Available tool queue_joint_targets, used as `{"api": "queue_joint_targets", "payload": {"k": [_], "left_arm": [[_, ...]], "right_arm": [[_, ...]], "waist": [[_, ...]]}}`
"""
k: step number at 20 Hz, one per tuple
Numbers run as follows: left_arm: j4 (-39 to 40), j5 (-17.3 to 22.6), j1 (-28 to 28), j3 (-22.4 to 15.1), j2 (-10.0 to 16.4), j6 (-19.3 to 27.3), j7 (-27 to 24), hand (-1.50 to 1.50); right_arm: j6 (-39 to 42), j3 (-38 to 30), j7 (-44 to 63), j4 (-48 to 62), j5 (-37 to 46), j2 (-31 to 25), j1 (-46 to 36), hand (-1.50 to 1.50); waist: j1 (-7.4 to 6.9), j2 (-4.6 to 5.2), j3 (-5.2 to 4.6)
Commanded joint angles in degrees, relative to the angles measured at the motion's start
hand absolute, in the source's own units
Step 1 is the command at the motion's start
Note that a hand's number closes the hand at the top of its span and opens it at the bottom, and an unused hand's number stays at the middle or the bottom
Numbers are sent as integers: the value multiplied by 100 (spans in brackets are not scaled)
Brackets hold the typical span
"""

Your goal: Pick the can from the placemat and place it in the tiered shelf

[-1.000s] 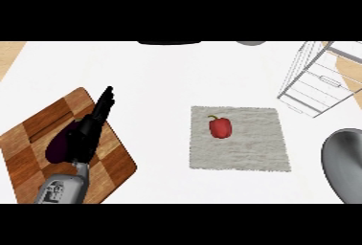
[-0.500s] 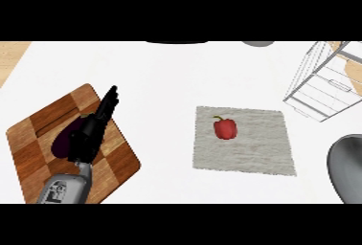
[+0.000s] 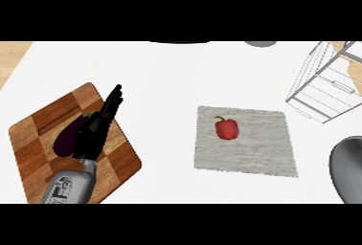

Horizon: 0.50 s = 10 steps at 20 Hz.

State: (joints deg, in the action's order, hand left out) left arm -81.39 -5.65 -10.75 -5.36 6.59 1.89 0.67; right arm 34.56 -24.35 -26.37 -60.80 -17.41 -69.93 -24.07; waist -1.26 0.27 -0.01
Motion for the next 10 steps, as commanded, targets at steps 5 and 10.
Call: {"api": "queue_joint_targets", "payload": {"k": [5,10], "left_arm": [[-200,-8,-199,35,-66,-11,387,0],[494,73,-240,268,40,-207,-343,0]], "right_arm": [[-554,740,-438,630,918,296,-1394,150],[-983,994,-626,1025,1330,749,-2078,150]], "waist": [[-60,6,2],[-16,13,-2]]}}
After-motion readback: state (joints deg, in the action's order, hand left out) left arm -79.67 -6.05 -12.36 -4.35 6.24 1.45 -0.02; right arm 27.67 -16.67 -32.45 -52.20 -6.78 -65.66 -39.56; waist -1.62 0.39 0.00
